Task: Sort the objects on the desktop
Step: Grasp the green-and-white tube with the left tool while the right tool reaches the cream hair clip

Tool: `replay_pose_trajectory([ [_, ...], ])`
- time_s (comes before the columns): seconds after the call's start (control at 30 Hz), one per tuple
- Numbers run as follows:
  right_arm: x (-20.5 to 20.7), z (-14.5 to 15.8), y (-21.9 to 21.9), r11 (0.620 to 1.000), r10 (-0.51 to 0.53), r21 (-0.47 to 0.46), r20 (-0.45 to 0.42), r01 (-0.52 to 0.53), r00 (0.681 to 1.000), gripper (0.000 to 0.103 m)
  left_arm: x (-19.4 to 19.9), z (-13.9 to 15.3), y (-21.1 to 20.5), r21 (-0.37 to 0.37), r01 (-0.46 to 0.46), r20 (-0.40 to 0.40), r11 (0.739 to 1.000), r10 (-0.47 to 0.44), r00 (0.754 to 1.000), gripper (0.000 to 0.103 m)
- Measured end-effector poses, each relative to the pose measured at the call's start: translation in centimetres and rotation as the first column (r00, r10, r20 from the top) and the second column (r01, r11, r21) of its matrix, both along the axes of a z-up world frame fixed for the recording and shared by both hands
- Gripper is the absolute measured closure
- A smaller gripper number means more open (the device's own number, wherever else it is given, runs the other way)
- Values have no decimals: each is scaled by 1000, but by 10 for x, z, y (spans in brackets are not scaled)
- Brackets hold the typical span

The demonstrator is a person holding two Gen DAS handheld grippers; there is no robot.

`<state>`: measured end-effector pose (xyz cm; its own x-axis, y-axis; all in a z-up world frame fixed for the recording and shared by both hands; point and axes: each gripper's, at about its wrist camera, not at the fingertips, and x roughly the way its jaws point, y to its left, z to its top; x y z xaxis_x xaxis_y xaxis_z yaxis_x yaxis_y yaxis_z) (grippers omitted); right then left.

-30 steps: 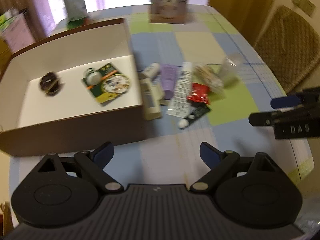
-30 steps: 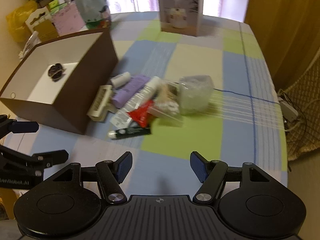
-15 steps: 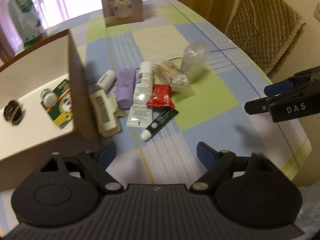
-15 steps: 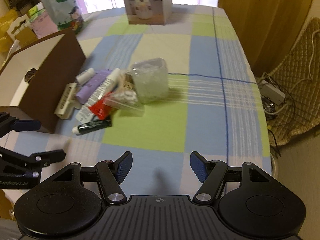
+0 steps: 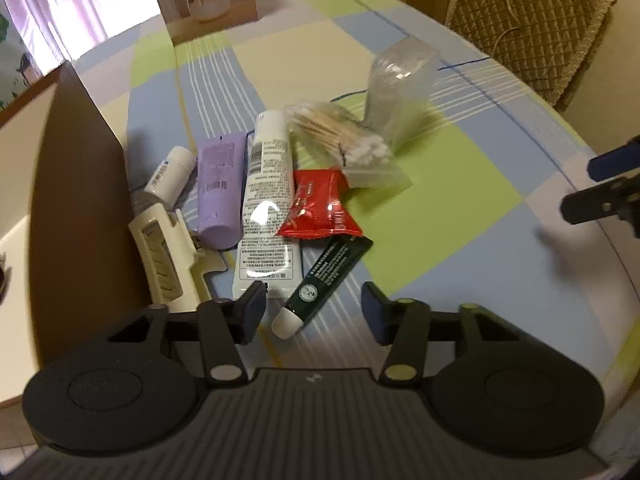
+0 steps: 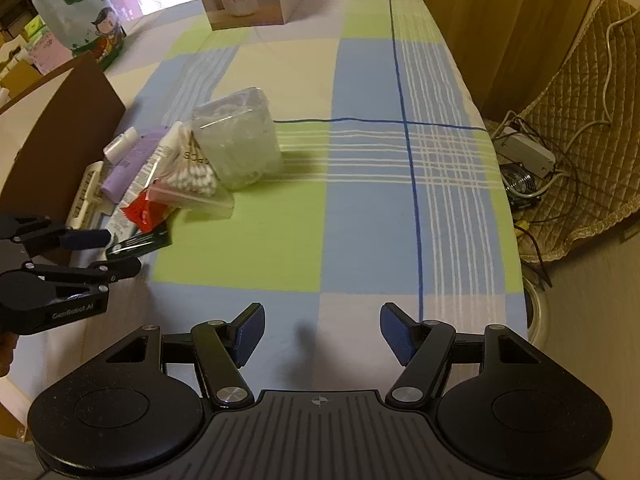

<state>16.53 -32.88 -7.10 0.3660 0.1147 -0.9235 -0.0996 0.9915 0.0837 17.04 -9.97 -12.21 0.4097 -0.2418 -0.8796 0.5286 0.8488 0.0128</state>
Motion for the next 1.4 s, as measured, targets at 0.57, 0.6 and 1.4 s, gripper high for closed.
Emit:
replay_pose_trajectory([
  [0.57, 30, -6, 12, 983, 179, 32, 36, -180, 983, 33, 1, -11, 14, -70, -78, -95, 994, 71, 993, 90],
  [0.6, 30, -5, 15, 979, 189, 64, 49, -192, 981, 33, -1, -10, 14, -74, -79, -97, 994, 71, 993, 90],
  [1.4, 94, -33, 173, 896, 218, 385, 59, -223, 974, 86, -64, 17, 128, -56, -289, -75, 956, 284, 956, 90],
])
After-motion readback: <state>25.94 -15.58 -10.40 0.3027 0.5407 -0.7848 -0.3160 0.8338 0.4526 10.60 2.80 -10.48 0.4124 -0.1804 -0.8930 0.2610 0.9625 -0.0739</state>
